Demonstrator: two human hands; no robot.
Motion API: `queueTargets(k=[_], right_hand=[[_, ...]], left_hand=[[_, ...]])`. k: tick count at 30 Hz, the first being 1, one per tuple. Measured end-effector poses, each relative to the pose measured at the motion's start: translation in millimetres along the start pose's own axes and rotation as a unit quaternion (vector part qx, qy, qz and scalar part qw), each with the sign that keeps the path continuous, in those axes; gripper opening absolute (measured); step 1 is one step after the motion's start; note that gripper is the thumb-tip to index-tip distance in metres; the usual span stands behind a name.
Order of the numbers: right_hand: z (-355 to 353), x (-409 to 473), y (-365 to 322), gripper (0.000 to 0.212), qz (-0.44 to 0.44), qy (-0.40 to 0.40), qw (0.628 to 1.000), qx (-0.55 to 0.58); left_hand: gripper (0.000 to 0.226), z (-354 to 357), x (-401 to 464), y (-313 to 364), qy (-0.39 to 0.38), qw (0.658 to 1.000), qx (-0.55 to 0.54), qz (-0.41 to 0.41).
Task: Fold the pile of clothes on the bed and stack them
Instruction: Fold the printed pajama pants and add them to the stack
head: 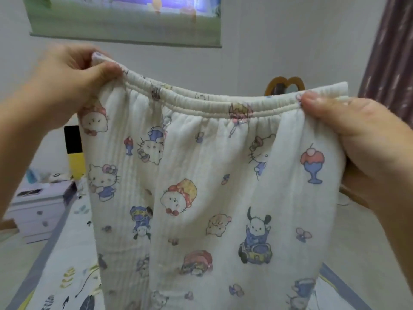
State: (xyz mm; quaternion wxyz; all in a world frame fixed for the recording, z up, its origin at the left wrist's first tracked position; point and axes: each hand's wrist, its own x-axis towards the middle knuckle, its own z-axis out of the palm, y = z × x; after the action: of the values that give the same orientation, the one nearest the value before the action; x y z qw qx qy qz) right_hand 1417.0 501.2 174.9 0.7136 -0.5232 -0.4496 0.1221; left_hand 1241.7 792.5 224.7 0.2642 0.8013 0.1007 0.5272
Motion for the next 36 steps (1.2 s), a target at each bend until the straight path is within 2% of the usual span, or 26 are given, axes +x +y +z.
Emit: queueTargets(k=[3, 5, 10, 15, 18, 22, 26, 28, 33, 36], right_hand=[[-16, 4, 2, 0.034, 0.011, 0.038, 0.999, -0.003], [-31, 4, 20, 0.024, 0.041, 0.073, 0.996, -0.011], [-77, -4, 107, 0.018, 0.156, 0.131, 0.977, -0.060], [-135, -28, 223, 0.016, 0.261, 0.167, 0.938, -0.155], [-173, -46, 291, 0.018, 0.313, 0.172, 0.911, -0.204], [-227, -77, 380, 0.020, 0.379, 0.161, 0.868, -0.277], [-275, -104, 462, 0.027, 0.420, 0.153, 0.810, -0.380], [-294, -113, 495, 0.022, 0.437, 0.146, 0.783, -0.417], [-328, -138, 570, 0.034, 0.464, 0.164, 0.745, -0.451], [-336, -153, 612, 0.018, 0.526, 0.127, 0.719, -0.437]], left_hand=[[0.013, 26, 5, 3, -0.021, 0.999, -0.045, -0.013], [0.012, 55, 2, -11, -0.040, 0.998, -0.032, -0.035], [0.007, 151, -35, -67, -0.143, 0.981, 0.015, -0.132], [0.010, 258, -96, -122, -0.287, 0.933, 0.051, -0.210], [0.022, 326, -136, -156, -0.352, 0.903, 0.057, -0.241], [0.034, 415, -193, -198, -0.381, 0.881, 0.082, -0.270], [0.026, 498, -253, -238, -0.372, 0.875, 0.083, -0.299], [0.021, 534, -279, -257, -0.356, 0.877, 0.091, -0.309], [0.017, 604, -336, -305, -0.336, 0.871, 0.134, -0.332], [0.032, 631, -371, -337, -0.368, 0.843, 0.209, -0.331]])
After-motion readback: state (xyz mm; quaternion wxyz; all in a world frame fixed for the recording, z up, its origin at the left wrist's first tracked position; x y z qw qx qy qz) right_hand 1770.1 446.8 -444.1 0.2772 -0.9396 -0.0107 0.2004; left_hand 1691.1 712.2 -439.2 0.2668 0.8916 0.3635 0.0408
